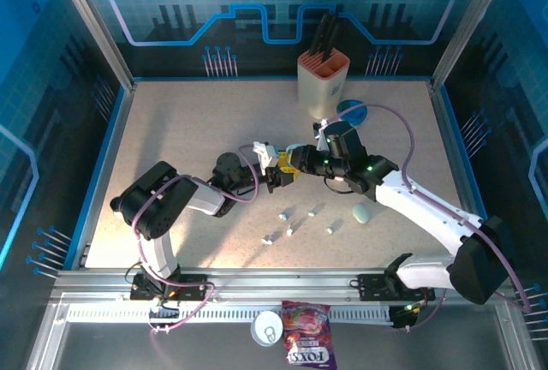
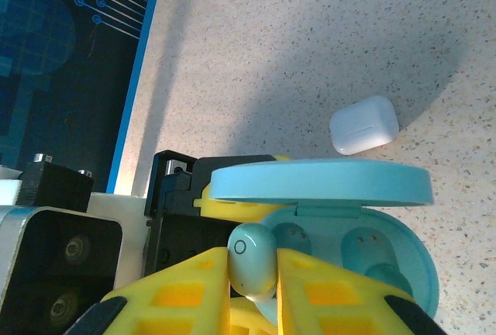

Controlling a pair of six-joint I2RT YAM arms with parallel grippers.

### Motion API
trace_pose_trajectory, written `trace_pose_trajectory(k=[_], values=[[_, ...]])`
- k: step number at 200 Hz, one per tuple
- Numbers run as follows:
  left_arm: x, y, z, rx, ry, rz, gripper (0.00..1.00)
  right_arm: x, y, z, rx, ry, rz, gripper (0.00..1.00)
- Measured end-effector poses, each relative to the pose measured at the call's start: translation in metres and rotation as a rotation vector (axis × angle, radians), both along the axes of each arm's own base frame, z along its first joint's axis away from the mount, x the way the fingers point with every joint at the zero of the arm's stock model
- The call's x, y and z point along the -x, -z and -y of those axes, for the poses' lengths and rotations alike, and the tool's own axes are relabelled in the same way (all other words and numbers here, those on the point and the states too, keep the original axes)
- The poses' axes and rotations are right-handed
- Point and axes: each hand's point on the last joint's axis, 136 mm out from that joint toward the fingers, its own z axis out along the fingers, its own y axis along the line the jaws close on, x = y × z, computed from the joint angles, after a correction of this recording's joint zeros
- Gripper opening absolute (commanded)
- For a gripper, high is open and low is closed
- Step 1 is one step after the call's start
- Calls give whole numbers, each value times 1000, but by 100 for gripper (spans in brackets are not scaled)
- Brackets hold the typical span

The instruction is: Insert wireless bluetooth earbuds into charging case

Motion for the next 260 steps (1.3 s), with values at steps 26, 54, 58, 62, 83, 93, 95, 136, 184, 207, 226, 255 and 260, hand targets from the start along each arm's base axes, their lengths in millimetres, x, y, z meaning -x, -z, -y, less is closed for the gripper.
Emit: trace_pose_trajectory(k=[26,54,58,62,83,93,95,136,184,207,226,255,260], values=[[-1,2,0,-5,-4,-8,25,-3,5,2,21,12,-2,21],[-2,4,0,-10,-9,-18,25,-3,7,3,39,20,1,21],[-2,5,0,-10,-10,-18,25,-3,7,3,40,21,1,21],[-2,5,0,-11,-10,-18,25,-3,8,3,41,21,1,21],[-2,5,0,-12,-10,-21,25,-4,8,3,45,22,0,23],[-2,5,0,-13,-11,-22,25,-4,9,3,46,21,0,29],[-2,6,0,-13,-12,-22,25,-4,9,3,47,20,2,29],[-4,7,0,-15,-17,-27,25,-4,5,0,49,4,16,44],[-6,3,1,-7,-24,-15,26,0,-5,6,68,-9,63,56],[-8,2,-1,-3,-38,-10,27,8,-16,15,74,-20,124,59],[-12,2,-4,-2,-54,-10,27,17,-22,25,79,-18,173,59],[-26,0,-20,0,-103,-8,27,31,-11,45,97,15,198,59],[-29,-2,-23,2,-113,-5,27,33,-6,48,104,19,192,59]])
